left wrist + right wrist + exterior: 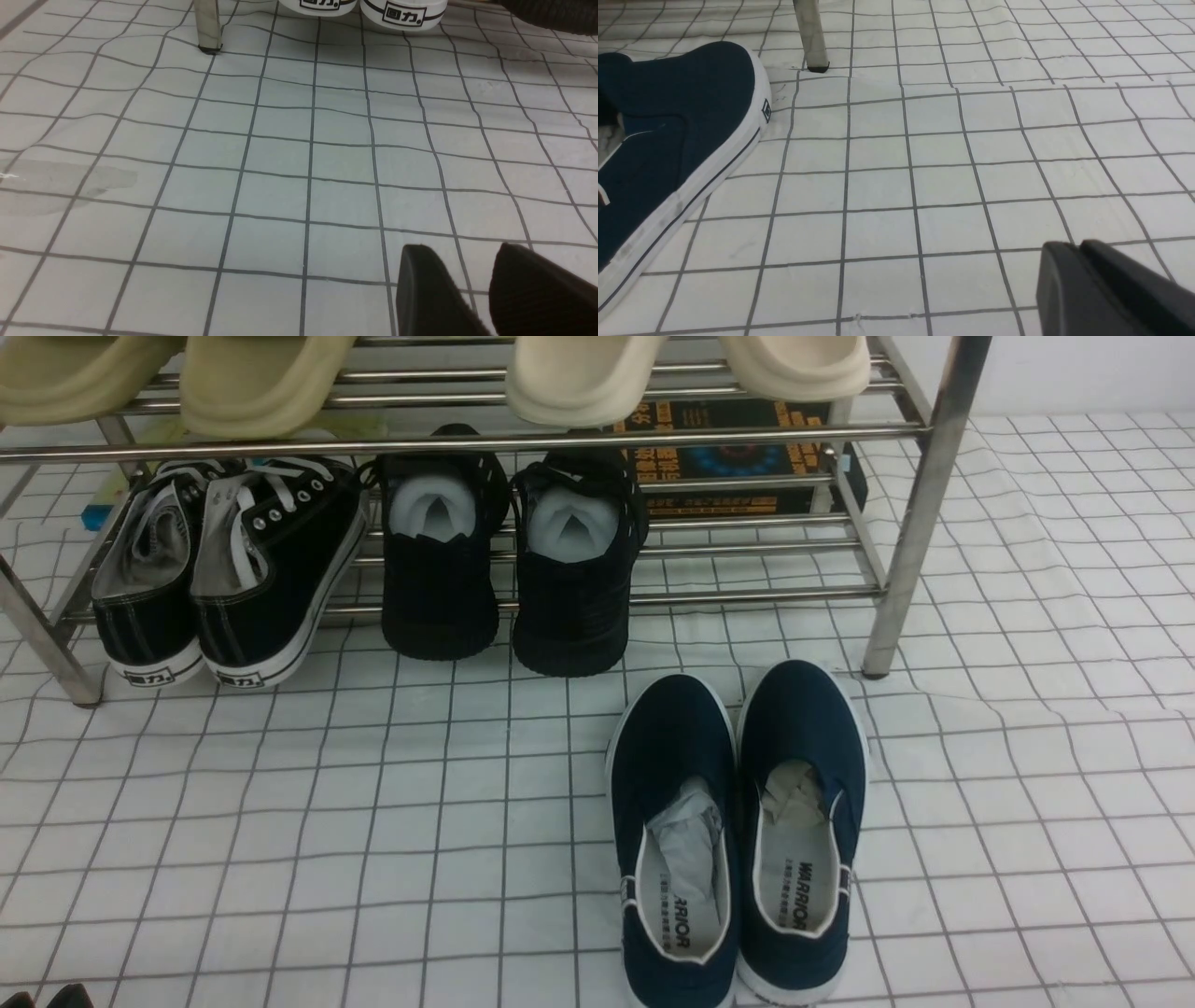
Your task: Take the shoes off the shelf with your hand from the white checkered tablecloth.
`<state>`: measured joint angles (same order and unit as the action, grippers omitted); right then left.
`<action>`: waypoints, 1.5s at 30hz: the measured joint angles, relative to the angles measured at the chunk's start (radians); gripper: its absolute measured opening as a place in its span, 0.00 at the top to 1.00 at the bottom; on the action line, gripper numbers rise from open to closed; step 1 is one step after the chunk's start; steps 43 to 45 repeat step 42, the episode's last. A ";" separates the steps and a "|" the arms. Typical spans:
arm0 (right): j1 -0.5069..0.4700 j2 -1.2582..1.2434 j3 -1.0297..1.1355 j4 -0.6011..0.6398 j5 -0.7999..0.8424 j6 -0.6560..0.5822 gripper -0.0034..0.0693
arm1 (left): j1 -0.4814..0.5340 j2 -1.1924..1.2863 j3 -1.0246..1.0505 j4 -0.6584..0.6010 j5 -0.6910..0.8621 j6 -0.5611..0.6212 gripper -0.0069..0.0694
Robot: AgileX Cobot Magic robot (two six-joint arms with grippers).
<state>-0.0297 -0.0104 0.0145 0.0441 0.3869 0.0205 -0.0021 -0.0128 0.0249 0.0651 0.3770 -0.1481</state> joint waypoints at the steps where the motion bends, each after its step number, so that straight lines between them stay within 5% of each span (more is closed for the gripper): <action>1: 0.000 0.000 0.000 0.000 0.000 0.000 0.87 | 0.000 0.000 0.000 0.000 0.000 0.000 0.60; 45: 0.000 0.000 0.000 0.001 0.000 -0.001 0.80 | 0.000 0.000 0.000 0.000 0.000 0.000 0.60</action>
